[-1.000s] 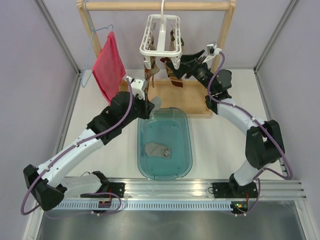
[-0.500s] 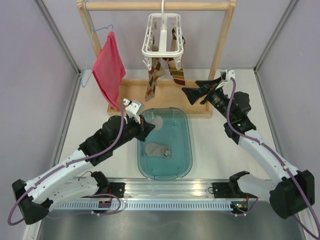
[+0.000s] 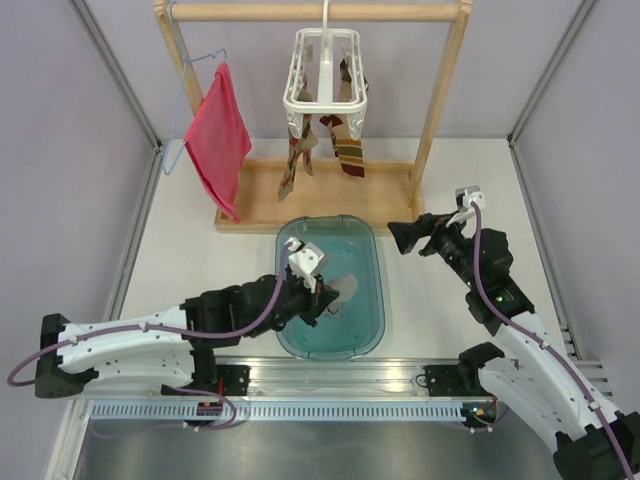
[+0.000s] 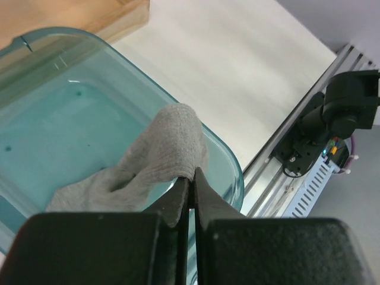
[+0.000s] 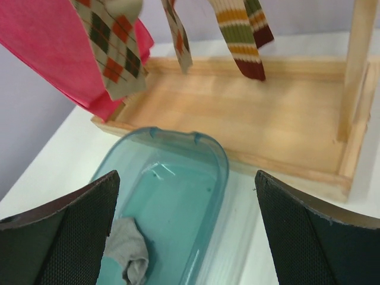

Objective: Remove the socks clipped to the hanger

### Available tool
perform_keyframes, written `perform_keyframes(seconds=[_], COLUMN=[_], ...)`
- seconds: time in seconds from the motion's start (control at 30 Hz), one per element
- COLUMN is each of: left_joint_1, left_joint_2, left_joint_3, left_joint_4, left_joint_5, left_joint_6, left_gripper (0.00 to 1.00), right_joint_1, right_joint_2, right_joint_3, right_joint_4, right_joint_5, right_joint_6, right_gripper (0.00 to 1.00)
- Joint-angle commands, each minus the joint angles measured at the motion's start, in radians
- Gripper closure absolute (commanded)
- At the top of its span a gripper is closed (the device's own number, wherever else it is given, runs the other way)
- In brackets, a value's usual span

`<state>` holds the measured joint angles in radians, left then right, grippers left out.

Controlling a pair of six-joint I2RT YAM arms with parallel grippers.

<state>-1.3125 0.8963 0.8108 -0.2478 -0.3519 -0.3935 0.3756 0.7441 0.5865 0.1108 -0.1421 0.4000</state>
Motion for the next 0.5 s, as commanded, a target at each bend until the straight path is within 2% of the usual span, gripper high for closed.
perform_keyframes(seconds=[0.0, 0.17, 0.3, 0.47], left_joint_1=[-0.037, -0.028, 0.047, 0.122], left_joint_2=[0.091, 0.188, 0.236, 0.271], left_joint_3=[0.076, 0.117, 0.114, 0.084], left_joint_4=[0.015, 0.047, 0.087, 0.090], left_joint_5=[-0.108, -0.163, -0.063, -0.029], left_joint_6=[-0.057, -0.030, -0.051, -0.102], left_gripper=[0.98, 0.98, 0.98, 0.98], right_joint_1=[-0.004, -0.003, -0.004, -0.004], right_joint_2=[-0.061, -0.078, -0.069, -0.091], right_joint_3=[-0.059, -0.145, -0.180, -0.214], right_joint_4=[-0.053, -0.023, -0.003, 0.004], right_joint_5=[0.062, 0.076, 0.072, 0.090], right_joint_6=[0.026, 0.053, 0.063, 0.060], right_gripper=[0.02, 0.02, 0.02, 0.02])
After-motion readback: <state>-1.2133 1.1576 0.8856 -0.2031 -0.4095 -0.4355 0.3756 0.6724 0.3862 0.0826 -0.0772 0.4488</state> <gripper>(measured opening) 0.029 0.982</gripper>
